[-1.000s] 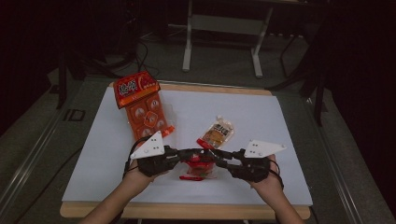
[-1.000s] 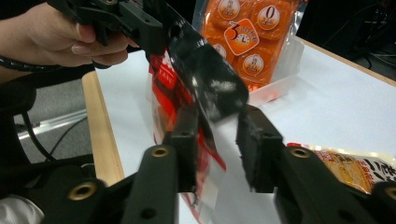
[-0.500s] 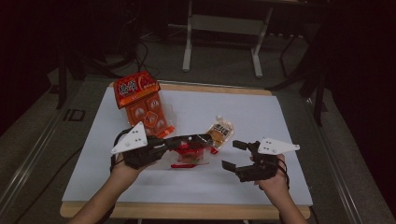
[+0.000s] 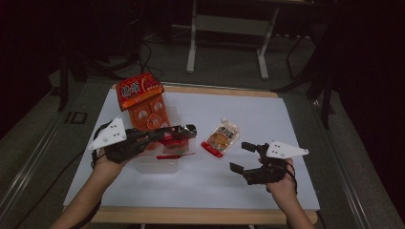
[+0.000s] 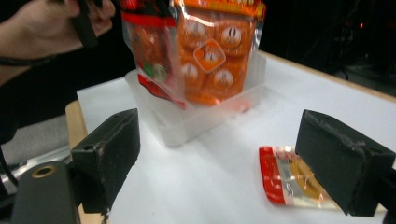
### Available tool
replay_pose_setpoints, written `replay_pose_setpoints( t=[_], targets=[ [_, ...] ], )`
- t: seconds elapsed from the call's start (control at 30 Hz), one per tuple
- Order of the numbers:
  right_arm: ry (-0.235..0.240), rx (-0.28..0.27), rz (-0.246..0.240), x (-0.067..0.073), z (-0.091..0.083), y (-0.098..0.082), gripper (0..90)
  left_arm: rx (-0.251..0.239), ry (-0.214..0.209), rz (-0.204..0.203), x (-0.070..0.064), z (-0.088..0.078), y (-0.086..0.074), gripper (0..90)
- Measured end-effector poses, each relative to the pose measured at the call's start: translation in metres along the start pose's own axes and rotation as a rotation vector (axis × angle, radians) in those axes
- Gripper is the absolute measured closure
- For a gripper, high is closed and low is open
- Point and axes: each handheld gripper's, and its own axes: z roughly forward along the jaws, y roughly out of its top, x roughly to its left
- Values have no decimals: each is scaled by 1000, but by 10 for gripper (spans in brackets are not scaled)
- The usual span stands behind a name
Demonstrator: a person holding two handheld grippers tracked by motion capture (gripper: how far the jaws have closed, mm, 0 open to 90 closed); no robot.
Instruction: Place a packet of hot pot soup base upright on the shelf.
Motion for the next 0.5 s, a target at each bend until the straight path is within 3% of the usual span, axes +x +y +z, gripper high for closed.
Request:
replay_pose_setpoints(
  t=[0.27, 0.5],
  targets=[
    [7, -7, 10, -2, -1, -1, 142, 17, 21, -8, 13, -10, -16, 882],
    [11, 0, 19, -3, 0, -4, 144, 25, 45, -50, 22, -21, -28, 882]
  ],
)
